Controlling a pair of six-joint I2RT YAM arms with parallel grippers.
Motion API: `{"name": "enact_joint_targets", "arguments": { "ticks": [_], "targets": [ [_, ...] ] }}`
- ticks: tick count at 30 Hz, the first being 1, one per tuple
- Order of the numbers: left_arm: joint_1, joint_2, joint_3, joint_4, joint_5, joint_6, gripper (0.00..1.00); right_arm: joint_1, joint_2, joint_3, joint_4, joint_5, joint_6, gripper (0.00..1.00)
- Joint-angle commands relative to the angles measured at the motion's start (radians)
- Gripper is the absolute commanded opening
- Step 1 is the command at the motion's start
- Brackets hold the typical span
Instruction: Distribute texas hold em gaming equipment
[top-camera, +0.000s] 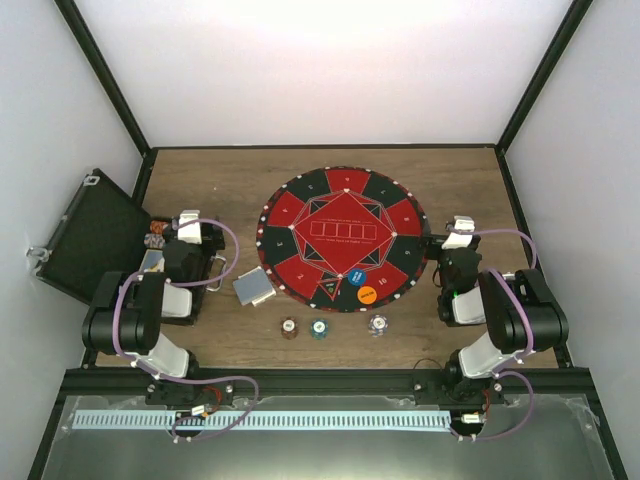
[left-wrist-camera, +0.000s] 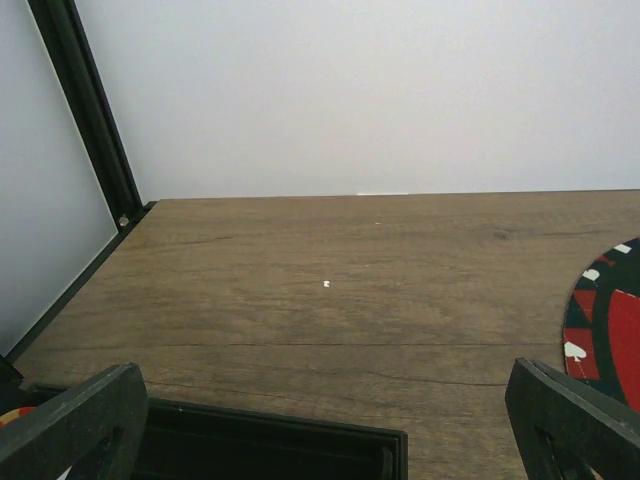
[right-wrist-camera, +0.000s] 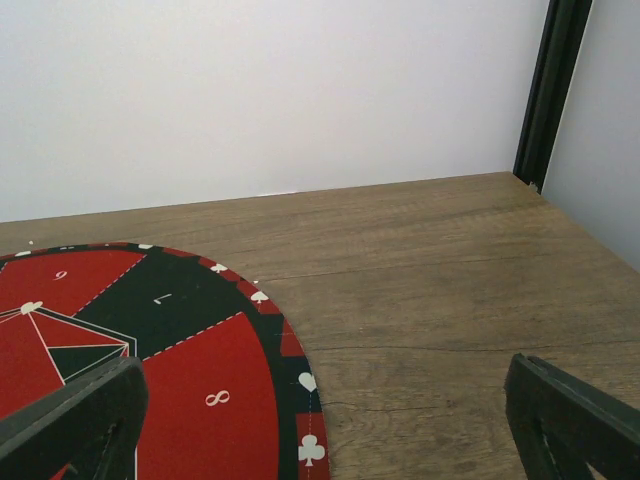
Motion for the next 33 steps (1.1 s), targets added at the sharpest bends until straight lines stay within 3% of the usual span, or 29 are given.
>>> {"name": "enact_joint_targets", "arguments": {
  "ticks": [1, 13, 16, 18, 20, 25, 28, 30, 33],
  "targets": [
    [0.005, 0.003, -0.004, 0.017, -0.005, -0.014, 1.00, -0.009, -0.008, 0.010, 0.034, 0.004, 0.002, 1.00],
    [0.007, -0.003, 0.009, -0.009, -0.016, -0.025, 1.00, -0.018, -0.029, 0.009, 0.014, 0.051, 0.037, 1.00],
    [0.011, -0.055, 0.092, -0.199, -0.023, -0.032, 1.00, -0.017, -0.057, -0.010, 0.040, 0.020, 0.015, 1.00],
    [0.012, -0.099, 0.193, -0.411, -0.033, -0.036, 1.00, -0.013, -0.143, 0.011, -0.091, 0.095, 0.053, 1.00],
    [0.014, -0.145, 0.291, -0.605, 0.051, 0.053, 1.00, -0.018, -0.236, 0.074, -0.271, 0.168, 0.099, 1.00],
    [0.021, -0.241, 0.471, -0.943, 0.131, 0.066, 1.00, -0.020, -0.412, 0.223, -0.556, 0.062, 0.123, 1.00],
    [0.027, -0.302, 0.534, -1.075, 0.184, 0.065, 1.00, -0.026, -0.440, 0.331, -0.798, 0.167, 0.521, 1.00],
    [0.033, -0.335, 0.576, -1.178, 0.210, 0.070, 1.00, -0.045, -0.452, 0.408, -0.971, 0.020, 0.546, 1.00],
    [0.046, -0.361, 0.635, -1.298, 0.248, 0.078, 1.00, -0.015, -0.402, 0.484, -1.079, -0.206, 0.478, 1.00]
  ]
}}
